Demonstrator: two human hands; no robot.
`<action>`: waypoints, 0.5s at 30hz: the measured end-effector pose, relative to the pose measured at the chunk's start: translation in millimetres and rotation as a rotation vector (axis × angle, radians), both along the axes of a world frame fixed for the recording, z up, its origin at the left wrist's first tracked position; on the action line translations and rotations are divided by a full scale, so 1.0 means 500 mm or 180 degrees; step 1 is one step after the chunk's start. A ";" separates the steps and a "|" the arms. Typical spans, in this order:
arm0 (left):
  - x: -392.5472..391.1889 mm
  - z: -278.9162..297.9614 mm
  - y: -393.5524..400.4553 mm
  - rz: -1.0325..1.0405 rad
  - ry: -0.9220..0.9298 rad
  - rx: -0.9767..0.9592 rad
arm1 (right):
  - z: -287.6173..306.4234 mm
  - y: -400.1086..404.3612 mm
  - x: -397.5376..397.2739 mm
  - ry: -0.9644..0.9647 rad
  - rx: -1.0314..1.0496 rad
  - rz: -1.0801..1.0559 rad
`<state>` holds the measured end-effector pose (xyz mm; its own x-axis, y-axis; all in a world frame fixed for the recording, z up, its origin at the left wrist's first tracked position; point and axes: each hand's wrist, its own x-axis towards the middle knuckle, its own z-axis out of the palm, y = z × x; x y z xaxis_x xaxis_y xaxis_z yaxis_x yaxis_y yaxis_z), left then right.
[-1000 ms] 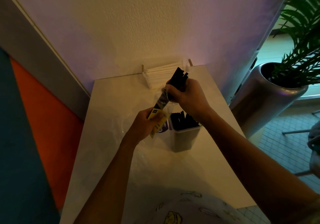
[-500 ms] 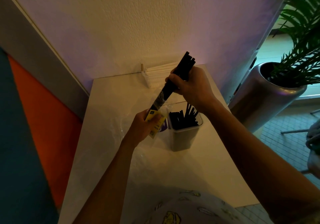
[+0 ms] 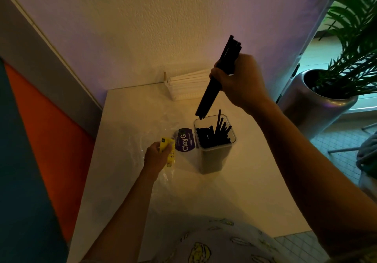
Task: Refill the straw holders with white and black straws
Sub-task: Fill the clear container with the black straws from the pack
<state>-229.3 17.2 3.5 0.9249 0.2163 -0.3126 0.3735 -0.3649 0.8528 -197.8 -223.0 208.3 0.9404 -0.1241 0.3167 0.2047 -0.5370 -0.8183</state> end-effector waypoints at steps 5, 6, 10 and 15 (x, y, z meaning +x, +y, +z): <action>0.006 -0.030 0.006 0.0088 0.0307 0.0180 | -0.030 -0.002 -0.010 0.0247 -0.0480 -0.0058; 0.006 -0.033 0.007 0.0090 0.0361 0.0232 | -0.036 -0.002 -0.012 0.0276 -0.0555 -0.0074; -0.001 -0.040 0.004 0.0038 0.0576 0.0371 | -0.060 -0.004 -0.017 0.0336 -0.0649 -0.0157; -0.001 -0.049 0.001 -0.0062 0.0664 0.0379 | -0.091 -0.006 -0.026 0.0468 -0.0610 -0.0078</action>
<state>-229.6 17.8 -20.8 0.8475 0.2458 -0.4705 0.5289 -0.4672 0.7085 -211.0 -226.2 162.6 0.9755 -0.0983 0.1966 0.0760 -0.6886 -0.7211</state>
